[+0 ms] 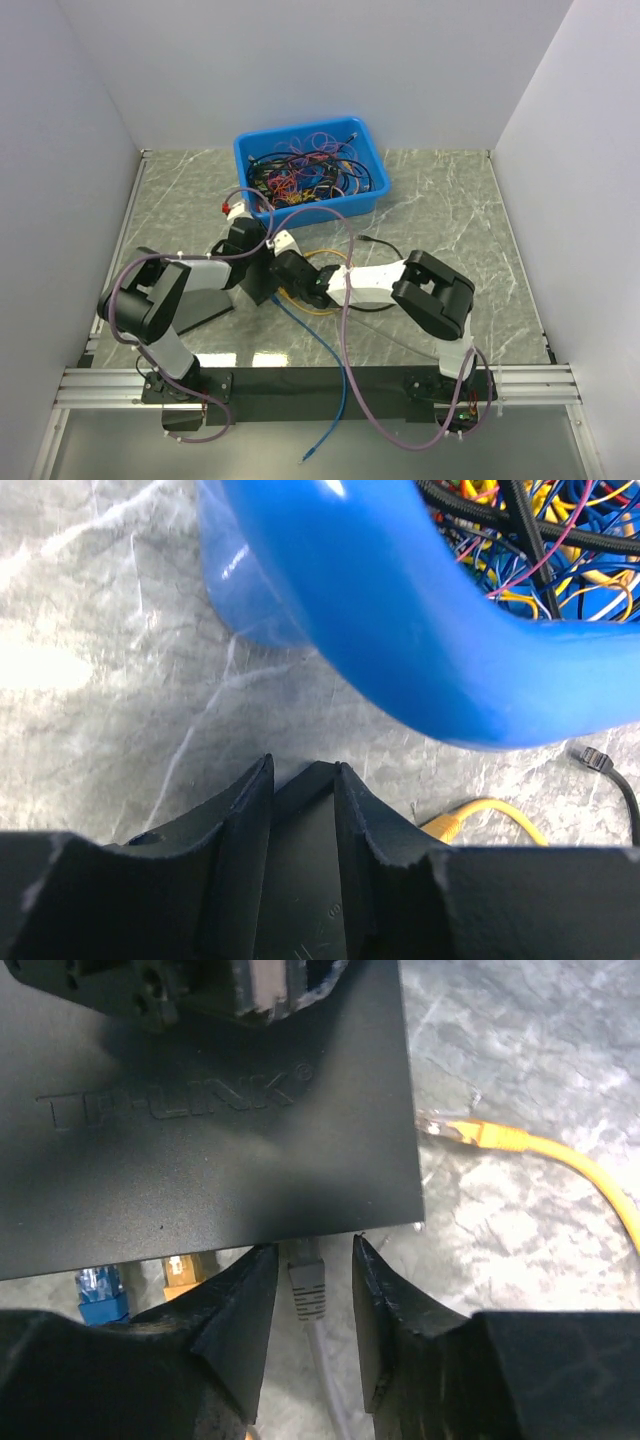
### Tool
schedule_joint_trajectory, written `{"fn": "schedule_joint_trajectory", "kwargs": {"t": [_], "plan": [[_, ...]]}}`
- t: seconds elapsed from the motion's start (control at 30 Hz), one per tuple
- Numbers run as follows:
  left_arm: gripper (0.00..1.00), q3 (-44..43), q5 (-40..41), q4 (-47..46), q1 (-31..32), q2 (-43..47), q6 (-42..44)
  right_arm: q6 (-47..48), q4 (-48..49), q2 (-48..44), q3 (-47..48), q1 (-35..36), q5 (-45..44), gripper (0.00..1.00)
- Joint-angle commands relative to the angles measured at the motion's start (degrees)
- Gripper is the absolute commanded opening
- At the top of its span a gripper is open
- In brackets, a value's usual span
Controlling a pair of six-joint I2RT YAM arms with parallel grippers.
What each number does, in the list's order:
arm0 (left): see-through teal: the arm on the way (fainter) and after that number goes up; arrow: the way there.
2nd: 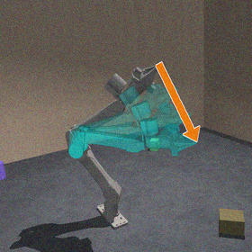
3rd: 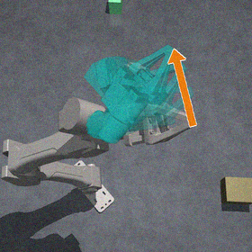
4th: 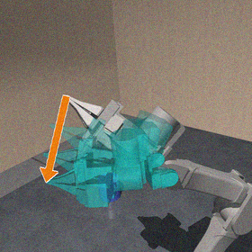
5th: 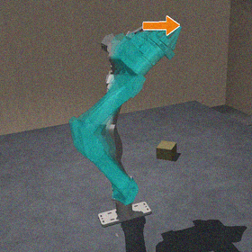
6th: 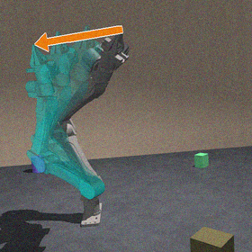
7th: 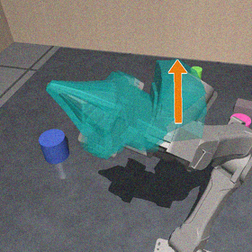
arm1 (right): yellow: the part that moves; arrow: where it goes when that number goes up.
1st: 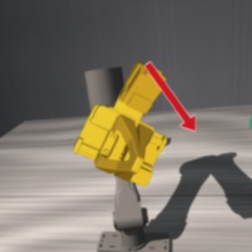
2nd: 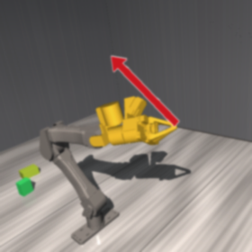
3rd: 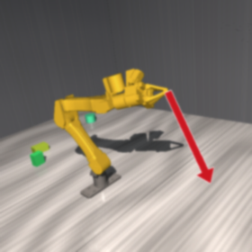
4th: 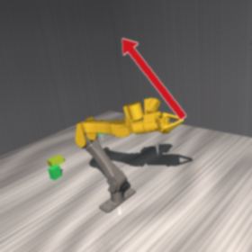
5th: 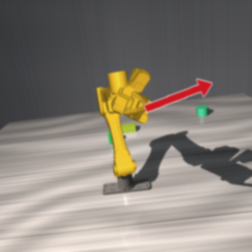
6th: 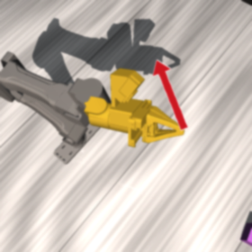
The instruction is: Insert the plug into the switch port
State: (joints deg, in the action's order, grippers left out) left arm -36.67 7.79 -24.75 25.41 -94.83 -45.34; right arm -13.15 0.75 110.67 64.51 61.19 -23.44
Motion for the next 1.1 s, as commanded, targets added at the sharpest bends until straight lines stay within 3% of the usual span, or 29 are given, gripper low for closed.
{"fn": "schedule_joint_trajectory", "kwargs": {"t": [0.0, 0.3, 0.57, 0.77, 1.07], "plan": [[0.36, 1.42, -4.1, 16.23, 2.28, -0.54, -0.89, -3.38, 2.68, -5.46, 1.15, -0.63, -2.13, 0.44], [0.38, 0.63, -2.34, 18.33, 1.93, 0.52, -1.15, -5.83, -2.51, -8.63, 0.27, -0.63, -1.17, 0.46], [0.39, 1.42, -1.64, 19.39, 0.61, 2.72, -0.89, -14.88, -7.78, -12.67, -1.23, -1.95, 7.69, 0.46], [0.39, 2.65, -2.08, 19.39, -1.06, 3.95, -0.71, -19.02, -10.86, -10.84, 0.53, -3.17, 10.69, 0.43], [0.39, 3.53, -3.13, 19.04, -2.2, 5.18, -0.62, -22.1, -5.94, -5.91, 0.18, -9.5, 21.24, 0.4]]}}
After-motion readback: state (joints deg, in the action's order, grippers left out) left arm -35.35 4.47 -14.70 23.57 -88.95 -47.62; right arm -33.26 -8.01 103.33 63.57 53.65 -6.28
